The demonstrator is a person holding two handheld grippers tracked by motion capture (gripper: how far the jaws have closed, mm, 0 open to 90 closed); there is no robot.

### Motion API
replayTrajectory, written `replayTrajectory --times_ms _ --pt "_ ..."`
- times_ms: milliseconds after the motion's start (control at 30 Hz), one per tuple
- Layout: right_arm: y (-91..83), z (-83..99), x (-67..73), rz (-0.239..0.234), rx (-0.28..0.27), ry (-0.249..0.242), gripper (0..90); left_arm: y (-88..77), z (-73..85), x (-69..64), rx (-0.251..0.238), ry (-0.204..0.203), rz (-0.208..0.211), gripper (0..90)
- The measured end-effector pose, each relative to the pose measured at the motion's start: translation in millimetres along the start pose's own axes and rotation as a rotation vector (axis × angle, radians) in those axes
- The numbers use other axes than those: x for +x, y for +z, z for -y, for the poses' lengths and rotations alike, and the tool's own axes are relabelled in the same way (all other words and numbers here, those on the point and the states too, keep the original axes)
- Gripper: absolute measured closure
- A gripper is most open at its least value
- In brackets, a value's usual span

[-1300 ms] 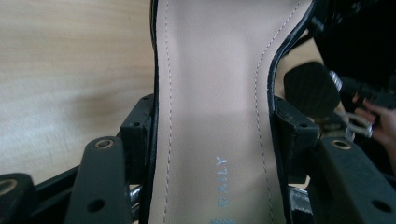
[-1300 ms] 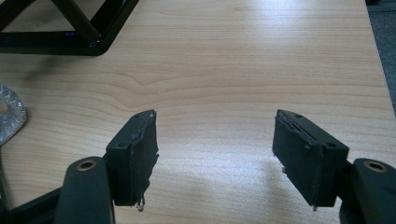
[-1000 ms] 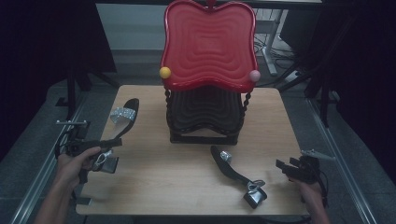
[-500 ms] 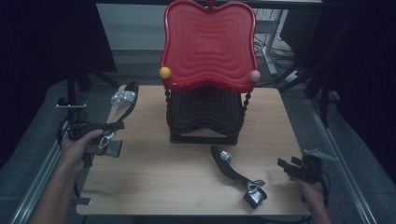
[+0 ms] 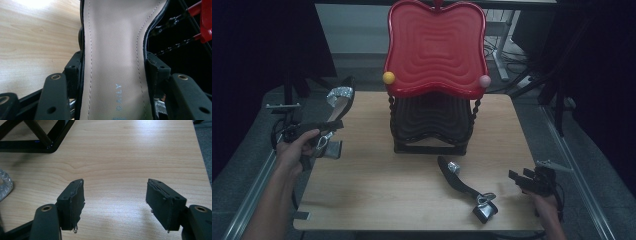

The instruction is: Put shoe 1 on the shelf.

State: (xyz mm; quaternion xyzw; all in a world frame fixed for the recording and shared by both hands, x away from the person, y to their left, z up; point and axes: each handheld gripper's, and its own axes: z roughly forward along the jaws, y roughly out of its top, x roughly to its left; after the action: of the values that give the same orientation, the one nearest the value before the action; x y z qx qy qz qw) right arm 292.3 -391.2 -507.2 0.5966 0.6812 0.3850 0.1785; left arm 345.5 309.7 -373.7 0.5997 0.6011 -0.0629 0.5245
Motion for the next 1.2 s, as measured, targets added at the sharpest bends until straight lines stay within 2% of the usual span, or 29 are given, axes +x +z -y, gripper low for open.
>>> replayTrajectory --times_ms 333,567,633,700,833,1200 --pt "-0.3 0.5 -3.6 0.002 0.003 0.004 31.1 -7.3 -22.9 -4.7 -0.034 -0.008 0.013 42.8" --pt "0.2 0.5 -4.2 0.003 0.007 0.003 31.1 -7.1 -49.7 -16.4 -0.054 0.004 0.022 42.7" --pt "0.3 0.5 -4.5 0.003 0.007 0.004 31.1 -6.8 -52.3 -18.2 -0.055 0.005 0.022 42.7" --pt "0.6 0.6 -4.7 0.003 0.008 0.004 31.1 -5.5 -62.0 -26.3 -0.061 0.011 0.027 42.7" --pt "1.3 0.7 -4.6 0.001 0.009 0.0 31.1 -4.1 -70.0 -35.0 -0.064 0.017 0.033 42.7" --pt "2.0 1.2 -5.0 -0.001 0.012 0.001 31.1 2.2 -102.6 -81.9 -0.065 0.075 0.05 42.7"
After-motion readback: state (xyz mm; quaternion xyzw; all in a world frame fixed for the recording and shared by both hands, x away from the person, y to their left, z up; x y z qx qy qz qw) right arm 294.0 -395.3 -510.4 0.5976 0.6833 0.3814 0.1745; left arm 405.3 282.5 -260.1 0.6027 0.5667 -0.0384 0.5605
